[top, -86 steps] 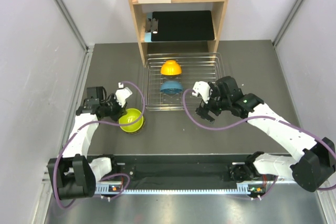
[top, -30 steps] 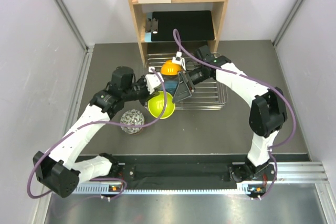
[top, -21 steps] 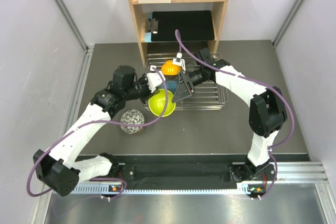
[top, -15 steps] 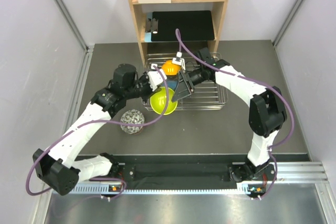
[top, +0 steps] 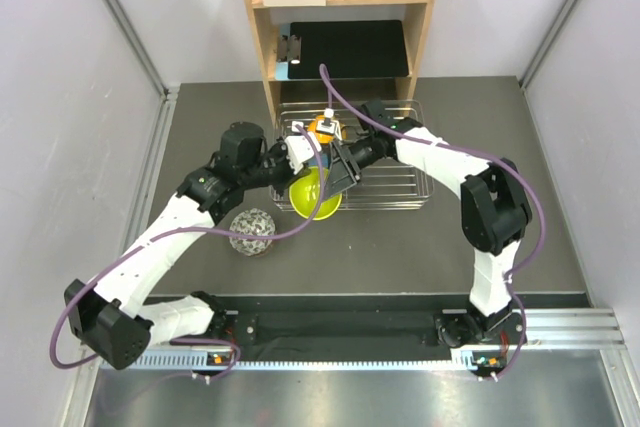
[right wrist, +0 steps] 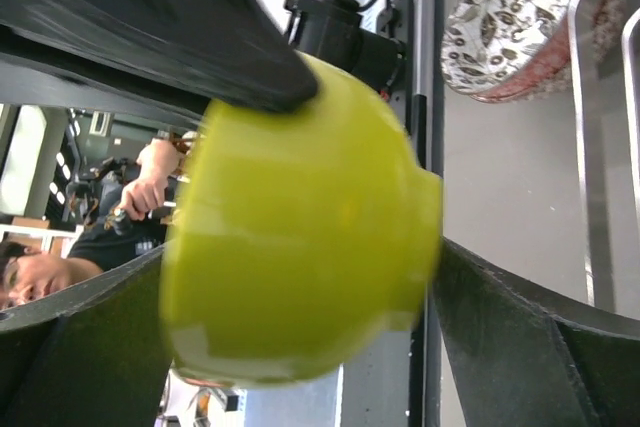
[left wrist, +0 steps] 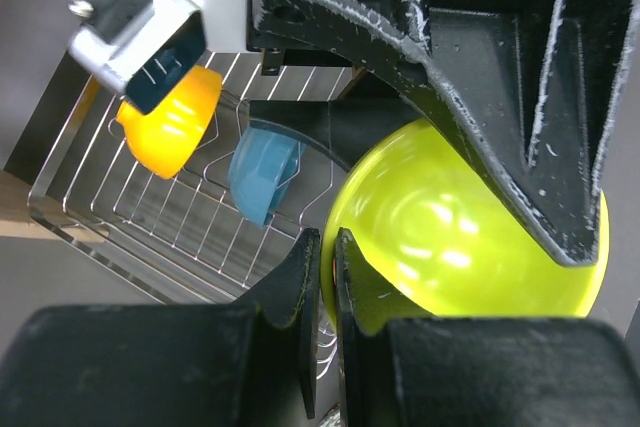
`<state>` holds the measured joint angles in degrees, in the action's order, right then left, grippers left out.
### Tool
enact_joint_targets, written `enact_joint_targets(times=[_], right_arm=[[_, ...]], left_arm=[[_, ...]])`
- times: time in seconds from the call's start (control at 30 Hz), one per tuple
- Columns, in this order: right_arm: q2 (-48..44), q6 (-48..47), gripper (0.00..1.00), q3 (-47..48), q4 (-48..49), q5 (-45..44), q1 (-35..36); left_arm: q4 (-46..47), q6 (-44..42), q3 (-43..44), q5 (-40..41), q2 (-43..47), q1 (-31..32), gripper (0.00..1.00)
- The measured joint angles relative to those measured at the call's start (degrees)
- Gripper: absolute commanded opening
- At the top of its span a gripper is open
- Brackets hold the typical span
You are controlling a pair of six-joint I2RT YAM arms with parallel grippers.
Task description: Load the bowls into the dish rack
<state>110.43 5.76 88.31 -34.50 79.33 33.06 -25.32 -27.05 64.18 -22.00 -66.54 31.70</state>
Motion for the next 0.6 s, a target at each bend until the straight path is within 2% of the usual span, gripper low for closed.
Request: enact_joint_targets(times=[0.23, 0.6], right_arm=[[0.09, -0.17, 0.84, 1.11, -0.68, 0.94, 0.52], [1.05, -0.7, 0.5, 1.11, -1.07, 1.14, 0.46]], left_arm=[[0.33, 0.22, 0.0, 0.0, -0.57, 0.15, 0.0], [0.5, 0.66, 0.0, 0.02, -0.57, 0.22, 0.0]])
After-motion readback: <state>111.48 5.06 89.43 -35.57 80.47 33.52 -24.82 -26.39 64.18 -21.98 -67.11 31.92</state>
